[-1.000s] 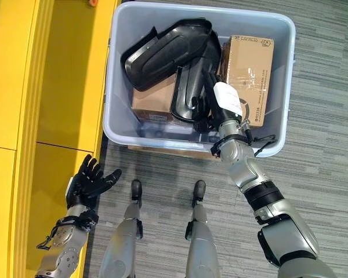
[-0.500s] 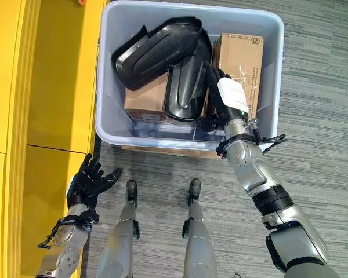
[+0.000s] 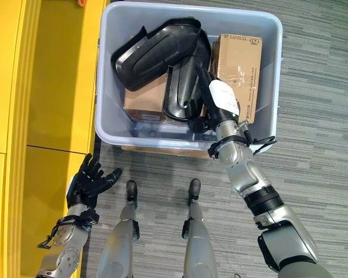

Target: Move parts from the plastic box to the shelf.

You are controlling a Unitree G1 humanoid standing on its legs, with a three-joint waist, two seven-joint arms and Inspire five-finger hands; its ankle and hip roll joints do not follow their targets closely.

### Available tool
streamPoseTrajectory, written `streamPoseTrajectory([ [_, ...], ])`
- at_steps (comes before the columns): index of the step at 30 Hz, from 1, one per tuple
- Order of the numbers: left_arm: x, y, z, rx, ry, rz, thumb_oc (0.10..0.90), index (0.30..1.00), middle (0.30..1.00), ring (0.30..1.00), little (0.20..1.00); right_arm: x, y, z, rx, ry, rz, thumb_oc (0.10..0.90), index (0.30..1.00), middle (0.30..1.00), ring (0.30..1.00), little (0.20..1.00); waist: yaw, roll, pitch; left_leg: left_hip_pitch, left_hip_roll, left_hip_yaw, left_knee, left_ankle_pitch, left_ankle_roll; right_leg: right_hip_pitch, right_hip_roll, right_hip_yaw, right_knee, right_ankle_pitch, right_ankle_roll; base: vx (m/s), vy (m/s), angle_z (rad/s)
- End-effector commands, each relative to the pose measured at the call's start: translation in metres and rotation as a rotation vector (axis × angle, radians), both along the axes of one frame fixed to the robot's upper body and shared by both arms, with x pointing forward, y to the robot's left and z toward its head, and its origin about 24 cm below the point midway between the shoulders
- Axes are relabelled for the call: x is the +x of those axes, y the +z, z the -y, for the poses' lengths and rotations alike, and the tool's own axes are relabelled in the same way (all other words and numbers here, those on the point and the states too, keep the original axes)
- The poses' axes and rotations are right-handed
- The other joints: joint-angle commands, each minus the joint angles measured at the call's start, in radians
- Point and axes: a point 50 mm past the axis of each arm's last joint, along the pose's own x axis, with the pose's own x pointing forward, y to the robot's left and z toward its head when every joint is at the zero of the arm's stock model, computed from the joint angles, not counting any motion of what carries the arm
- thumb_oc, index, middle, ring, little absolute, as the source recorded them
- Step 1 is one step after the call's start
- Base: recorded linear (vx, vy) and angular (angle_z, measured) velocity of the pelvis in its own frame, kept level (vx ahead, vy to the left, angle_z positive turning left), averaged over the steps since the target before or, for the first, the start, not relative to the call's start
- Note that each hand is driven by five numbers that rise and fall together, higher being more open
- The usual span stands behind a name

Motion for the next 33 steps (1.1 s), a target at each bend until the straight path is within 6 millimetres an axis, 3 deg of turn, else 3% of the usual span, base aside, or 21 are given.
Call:
streamPoseTrajectory([
  [1, -0.005, 0.023, -0.014, 0.041, 0.043, 0.113, 0.9, 1.0, 1.0, 1.0, 1.0, -0.002, 0.05, -0.012, 0.065, 0.06, 0.208, 0.9, 1.0, 1.0, 1.0, 1.0, 0.013, -0.05, -0.06, 0.037, 0.019, 0.023, -0.006, -0.039, 0.024, 0.096, -0.094, -0.005, 0.06, -0.172, 0.087, 0.0, 0.0, 0.0],
  [13, -0.003, 0.022, -0.012, 0.053, 0.036, 0.103, 0.9, 1.0, 1.0, 1.0, 1.0, 0.004, 0.035, -0.021, 0.194, 0.068, 0.142, 0.9, 1.0, 1.0, 1.0, 1.0, 0.021, -0.046, -0.052, 0.03, 0.01, 0.018, -0.004, -0.04, 0.028, 0.095, -0.097, -0.01, 0.062, -0.171, 0.089, 0.0, 0.0, 0.0],
  [22, -0.002, 0.023, -0.008, 0.042, 0.025, 0.109, 0.9, 1.0, 1.0, 1.0, 1.0, 0.012, 0.028, -0.016, 0.314, 0.027, 0.109, 0.9, 1.0, 1.0, 1.0, 1.0, 0.024, -0.041, -0.032, 0.021, 0.006, 0.015, 0.013, -0.047, 0.037, 0.078, -0.1, -0.003, 0.095, -0.18, 0.085, 0.0, 0.002, 0.0],
  [33, 0.003, 0.033, -0.009, 0.061, 0.027, 0.151, 0.9, 1.0, 1.0, 1.0, 1.0, 0.019, 0.05, -0.018, 0.35, 0.012, 0.16, 0.9, 1.0, 1.0, 1.0, 1.0, 0.027, -0.037, 0.021, -0.111, -0.015, -0.01, 0.181, -0.108, 0.057, -0.024, -0.103, 0.009, 0.216, -0.205, 0.071, -0.05, 0.012, 0.01],
])
